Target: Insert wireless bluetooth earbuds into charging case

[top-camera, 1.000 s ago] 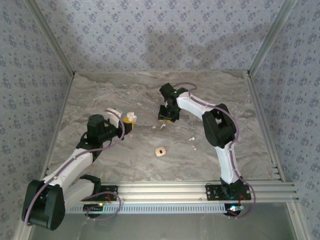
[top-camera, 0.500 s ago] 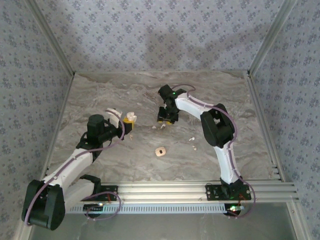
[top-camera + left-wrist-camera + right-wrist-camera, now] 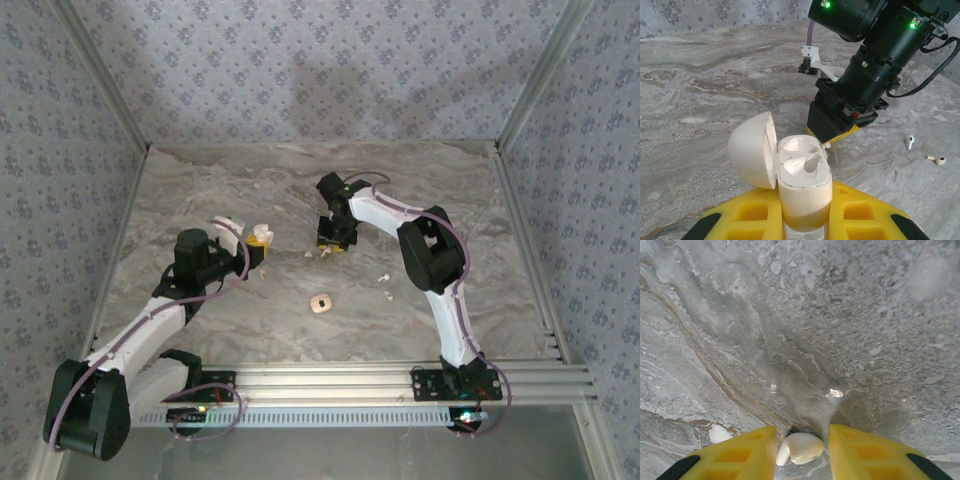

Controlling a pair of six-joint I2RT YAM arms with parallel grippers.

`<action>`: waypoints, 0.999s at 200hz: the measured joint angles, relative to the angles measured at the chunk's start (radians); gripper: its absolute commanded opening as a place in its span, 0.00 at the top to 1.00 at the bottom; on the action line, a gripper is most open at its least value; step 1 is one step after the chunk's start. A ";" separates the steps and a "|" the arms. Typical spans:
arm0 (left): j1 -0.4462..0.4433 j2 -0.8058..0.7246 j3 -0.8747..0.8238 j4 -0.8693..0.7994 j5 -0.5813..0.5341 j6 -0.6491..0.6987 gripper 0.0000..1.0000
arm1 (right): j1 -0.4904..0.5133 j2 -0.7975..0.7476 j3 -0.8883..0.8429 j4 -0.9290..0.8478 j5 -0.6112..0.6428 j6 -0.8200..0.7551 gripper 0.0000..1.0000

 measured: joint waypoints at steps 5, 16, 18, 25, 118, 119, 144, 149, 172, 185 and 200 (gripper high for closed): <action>0.000 0.000 0.000 0.000 0.000 0.000 0.82 | 0.000 0.000 0.000 -0.001 0.000 0.000 0.68; 0.000 0.000 0.000 0.000 0.000 0.000 0.82 | 0.000 0.000 0.000 -0.002 0.000 0.000 0.68; 0.000 0.000 0.000 0.000 0.000 0.000 0.82 | 0.000 0.000 0.000 -0.002 0.000 0.000 0.68; 0.000 0.000 0.000 0.000 0.000 0.000 0.82 | 0.000 0.000 0.000 -0.002 0.000 0.000 0.68; 0.000 -0.003 0.000 -0.003 0.000 0.000 0.82 | 0.007 -0.002 -0.002 -0.006 0.023 -0.013 0.68; 0.000 -0.003 0.000 -0.003 0.000 0.000 0.82 | 0.007 -0.003 -0.003 -0.007 0.023 -0.016 0.68; 0.000 -0.003 0.000 -0.003 0.001 0.000 0.82 | 0.011 -0.019 -0.030 -0.004 0.031 -0.068 0.68; 0.000 -0.003 0.000 -0.003 0.001 0.000 0.82 | 0.013 -0.026 -0.039 -0.004 0.033 -0.080 0.68; 0.000 -0.003 0.000 -0.003 0.001 0.000 0.82 | 0.013 -0.068 -0.103 -0.012 0.037 -0.134 0.68; 0.000 -0.003 0.002 -0.004 0.001 0.000 0.82 | 0.011 -0.100 -0.154 -0.013 0.040 -0.162 0.68; 0.000 -0.003 0.006 -0.005 0.001 0.000 0.82 | 0.002 -0.138 -0.210 -0.024 0.041 -0.194 0.68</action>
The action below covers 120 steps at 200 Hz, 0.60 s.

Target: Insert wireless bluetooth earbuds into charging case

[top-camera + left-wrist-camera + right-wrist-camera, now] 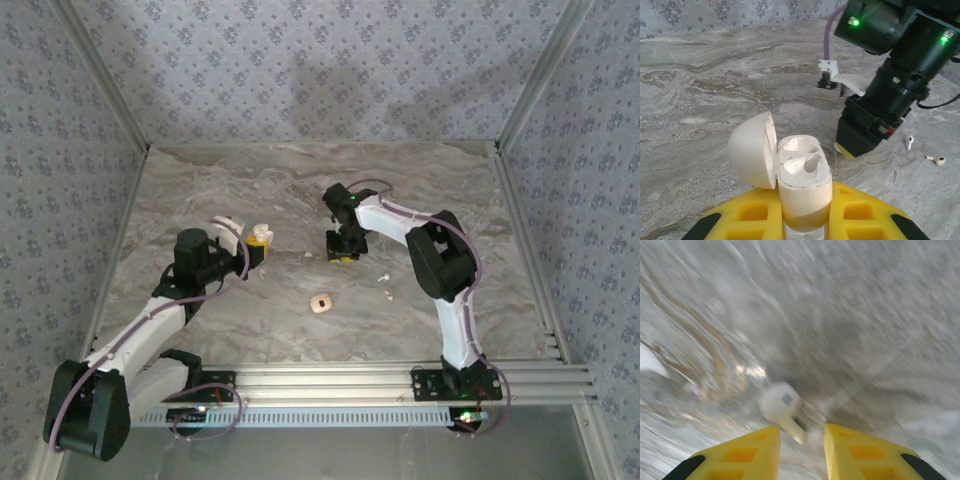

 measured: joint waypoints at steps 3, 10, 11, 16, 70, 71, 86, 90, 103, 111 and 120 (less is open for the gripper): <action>0.000 0.000 0.001 0.000 0.000 0.000 0.82 | -0.003 -0.008 -0.013 -0.005 0.000 -0.008 0.68; 0.000 0.000 0.003 -0.001 0.000 0.003 0.82 | -0.011 -0.023 -0.036 -0.016 0.000 -0.027 0.68; 0.000 0.000 0.003 -0.001 0.000 0.003 0.82 | -0.011 -0.025 -0.039 -0.018 0.000 -0.029 0.68; 0.000 0.000 0.005 -0.002 0.000 0.005 0.82 | -0.016 -0.034 -0.051 -0.023 0.000 -0.043 0.68; 0.000 0.000 0.007 -0.014 0.003 0.011 0.82 | -0.034 -0.063 -0.095 -0.079 0.001 -0.187 0.65; 0.000 0.000 0.007 -0.015 0.003 0.011 0.82 | -0.034 -0.063 -0.095 -0.080 0.001 -0.189 0.65; 0.000 0.000 0.007 -0.019 0.003 0.011 0.82 | -0.035 -0.064 -0.094 -0.088 0.001 -0.206 0.59; 0.000 0.000 0.007 -0.019 0.004 0.011 0.82 | -0.035 -0.066 -0.093 -0.093 0.000 -0.203 0.58; 0.000 0.000 0.009 -0.022 0.004 0.014 0.82 | -0.037 -0.073 -0.087 -0.105 0.000 -0.203 0.55; 0.000 0.000 0.012 -0.024 0.004 0.015 0.82 | -0.038 -0.079 -0.076 -0.114 0.000 -0.193 0.54; 0.000 0.000 0.015 -0.024 0.004 0.016 0.82 | -0.039 -0.088 -0.060 -0.125 0.001 -0.180 0.54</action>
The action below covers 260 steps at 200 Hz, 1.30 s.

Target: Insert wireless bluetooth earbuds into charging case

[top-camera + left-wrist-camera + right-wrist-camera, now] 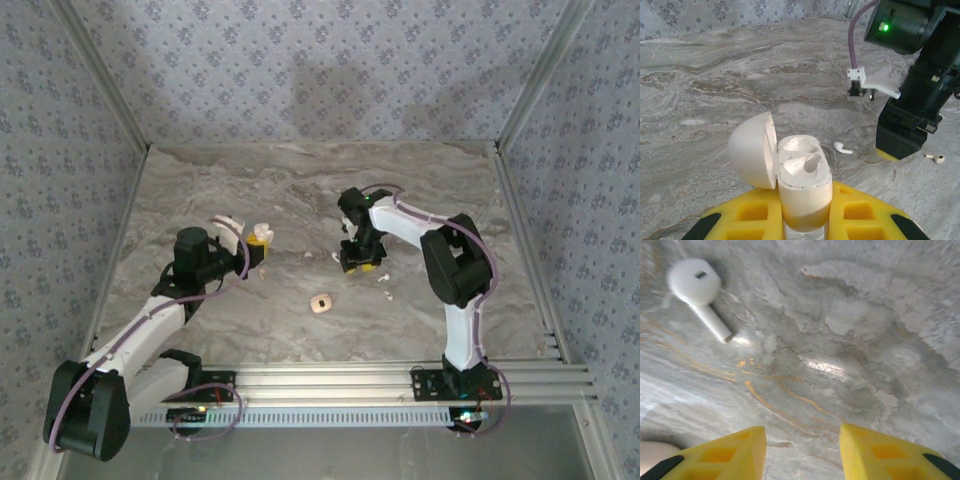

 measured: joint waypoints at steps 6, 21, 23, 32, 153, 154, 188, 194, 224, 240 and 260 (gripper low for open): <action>0.000 0.000 0.002 0.000 0.000 0.001 0.82 | -0.002 -0.009 0.011 -0.007 0.000 0.018 0.54; 0.000 0.000 0.004 0.000 0.000 0.002 0.82 | -0.008 -0.039 0.029 -0.011 0.000 0.061 0.54; 0.000 0.000 0.004 0.000 0.000 0.002 0.82 | -0.009 -0.043 0.029 -0.011 0.000 0.068 0.54; 0.000 0.000 0.004 -0.001 0.000 0.002 0.82 | -0.013 -0.061 0.033 -0.010 0.000 0.089 0.54; 0.000 0.000 0.004 -0.001 0.000 0.002 0.82 | 0.027 0.146 0.342 -0.068 0.028 -0.208 0.58; 0.000 0.000 0.004 0.000 0.000 0.002 0.82 | 0.027 0.149 0.346 -0.070 0.029 -0.210 0.58; 0.000 0.000 0.004 -0.003 0.000 0.002 0.82 | 0.037 0.229 0.427 -0.107 0.038 -0.274 0.59; 0.000 0.000 0.004 -0.004 0.000 0.002 0.82 | 0.041 0.241 0.439 -0.115 0.037 -0.283 0.59; 0.000 0.000 0.004 -0.005 0.000 0.002 0.82 | 0.064 0.288 0.485 -0.148 0.038 -0.303 0.60; 0.000 0.000 0.004 -0.006 0.000 0.002 0.82 | 0.073 0.305 0.501 -0.164 0.038 -0.311 0.60; 0.000 0.000 0.004 -0.012 0.000 0.002 0.82 | 0.079 0.328 0.519 -0.184 0.048 -0.317 0.60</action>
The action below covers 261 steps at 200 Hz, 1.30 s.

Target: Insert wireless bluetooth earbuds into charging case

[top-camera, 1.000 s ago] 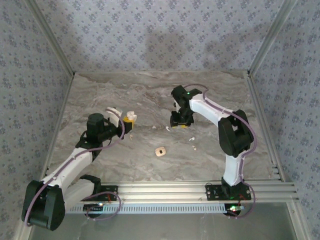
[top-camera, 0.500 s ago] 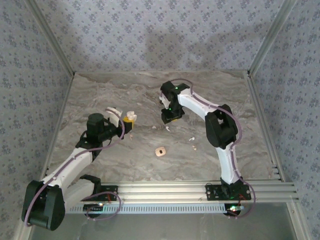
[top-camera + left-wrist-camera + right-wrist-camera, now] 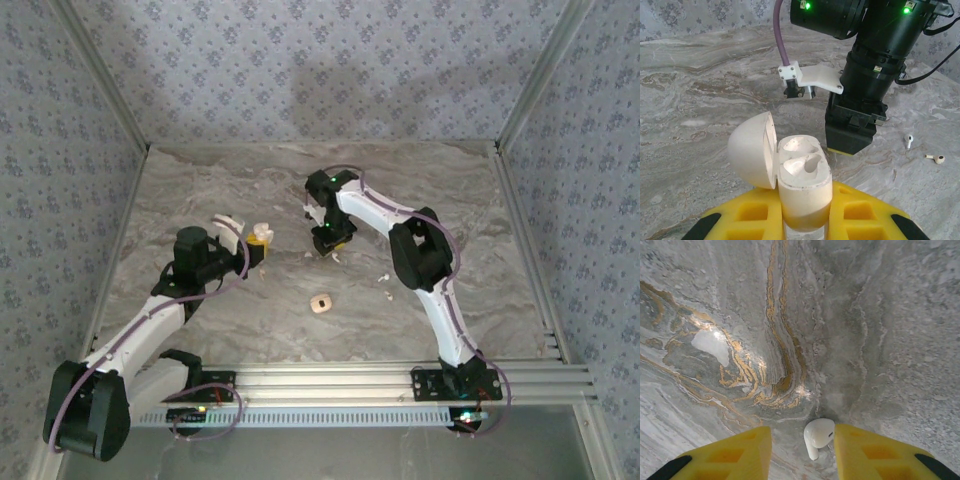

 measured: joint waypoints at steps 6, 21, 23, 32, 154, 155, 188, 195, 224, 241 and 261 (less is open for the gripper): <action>0.000 0.000 0.000 -0.002 0.000 0.000 0.82 | 0.000 0.006 0.004 -0.006 0.005 0.000 0.60; 0.000 0.000 0.000 -0.008 0.000 0.000 0.82 | 0.001 0.016 0.009 -0.018 0.010 -0.001 0.60; 0.000 0.000 0.000 -0.009 0.000 0.000 0.82 | 0.001 0.017 0.010 -0.020 0.012 -0.001 0.60; 0.000 0.000 0.000 -0.011 0.000 0.000 0.82 | 0.001 0.020 0.011 -0.028 0.015 -0.002 0.60; 0.000 -0.002 0.000 -0.015 0.000 0.000 0.82 | 0.001 0.034 0.013 -0.008 0.023 0.002 0.68; 0.000 -0.002 0.000 -0.015 -0.001 0.000 0.82 | 0.001 0.034 0.013 -0.007 0.023 0.002 0.68; 0.000 -0.002 0.000 -0.015 -0.001 0.000 0.82 | 0.001 0.034 0.013 0.003 0.023 0.008 0.67; 0.000 -0.002 0.000 -0.015 -0.001 0.000 0.82 | 0.001 0.034 0.013 0.003 0.023 0.010 0.66; 0.000 -0.002 0.000 -0.016 -0.001 0.000 0.82 | 0.001 0.038 0.013 0.002 0.030 0.016 0.64; 0.000 -0.002 0.000 -0.016 -0.002 0.000 0.82 | 0.001 0.038 0.013 -0.001 0.036 0.017 0.65; 0.000 -0.002 0.000 -0.016 -0.004 0.000 0.82 | 0.001 0.038 0.013 -0.002 0.046 0.020 0.68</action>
